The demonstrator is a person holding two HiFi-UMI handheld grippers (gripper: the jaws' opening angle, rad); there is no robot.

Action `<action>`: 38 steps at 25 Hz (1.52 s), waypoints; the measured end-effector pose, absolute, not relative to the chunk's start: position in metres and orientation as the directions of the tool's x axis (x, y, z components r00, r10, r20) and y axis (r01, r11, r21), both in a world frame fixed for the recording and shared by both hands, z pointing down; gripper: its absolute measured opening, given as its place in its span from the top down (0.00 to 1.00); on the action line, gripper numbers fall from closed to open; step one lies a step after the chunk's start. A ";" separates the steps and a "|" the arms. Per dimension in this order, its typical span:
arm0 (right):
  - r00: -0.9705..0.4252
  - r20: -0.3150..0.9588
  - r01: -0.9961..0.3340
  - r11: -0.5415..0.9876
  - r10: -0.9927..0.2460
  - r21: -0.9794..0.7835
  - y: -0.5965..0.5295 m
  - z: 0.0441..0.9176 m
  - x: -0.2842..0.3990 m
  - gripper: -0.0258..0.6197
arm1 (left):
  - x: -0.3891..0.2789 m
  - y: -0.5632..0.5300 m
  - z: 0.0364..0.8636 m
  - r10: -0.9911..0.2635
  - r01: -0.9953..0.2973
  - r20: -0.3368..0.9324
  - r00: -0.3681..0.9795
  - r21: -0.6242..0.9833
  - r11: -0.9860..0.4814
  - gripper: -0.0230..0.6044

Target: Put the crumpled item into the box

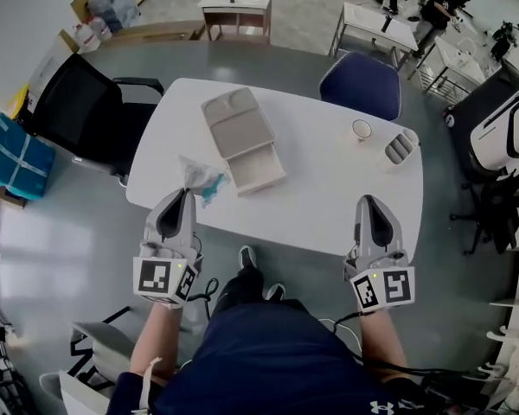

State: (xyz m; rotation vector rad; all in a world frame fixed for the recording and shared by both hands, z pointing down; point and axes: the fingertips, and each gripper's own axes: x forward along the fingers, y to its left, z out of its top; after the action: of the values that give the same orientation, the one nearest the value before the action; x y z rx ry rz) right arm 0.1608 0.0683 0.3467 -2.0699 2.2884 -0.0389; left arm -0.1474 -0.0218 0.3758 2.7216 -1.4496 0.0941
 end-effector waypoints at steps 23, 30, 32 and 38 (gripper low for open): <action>-0.066 0.077 -0.998 0.066 -0.995 -0.008 -0.028 0.359 0.128 0.96 | -0.101 -0.123 0.512 -0.645 -0.686 0.346 0.681 -0.006 -0.727 0.95; -0.099 0.107 -0.995 0.097 -0.989 -0.028 -0.041 0.375 0.135 0.96 | -0.062 -0.131 0.562 -0.569 -0.639 0.467 0.677 -0.011 -0.769 0.95; -0.109 0.114 -0.994 0.105 -0.987 -0.036 -0.044 0.379 0.141 0.96 | -0.053 -0.133 0.577 -0.555 -0.634 0.498 0.666 -0.013 -0.773 0.95; -0.124 0.141 -0.991 0.116 -0.982 -0.061 -0.057 0.393 0.161 0.96 | -0.035 -0.142 0.626 -0.516 -0.639 0.596 0.615 -0.006 -0.769 0.95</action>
State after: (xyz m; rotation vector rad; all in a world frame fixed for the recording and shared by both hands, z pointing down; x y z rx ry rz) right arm 0.1613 -0.0569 0.3930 -2.1214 2.3943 -0.2244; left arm -0.0349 -0.1419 0.6264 2.6330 -0.9542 0.8729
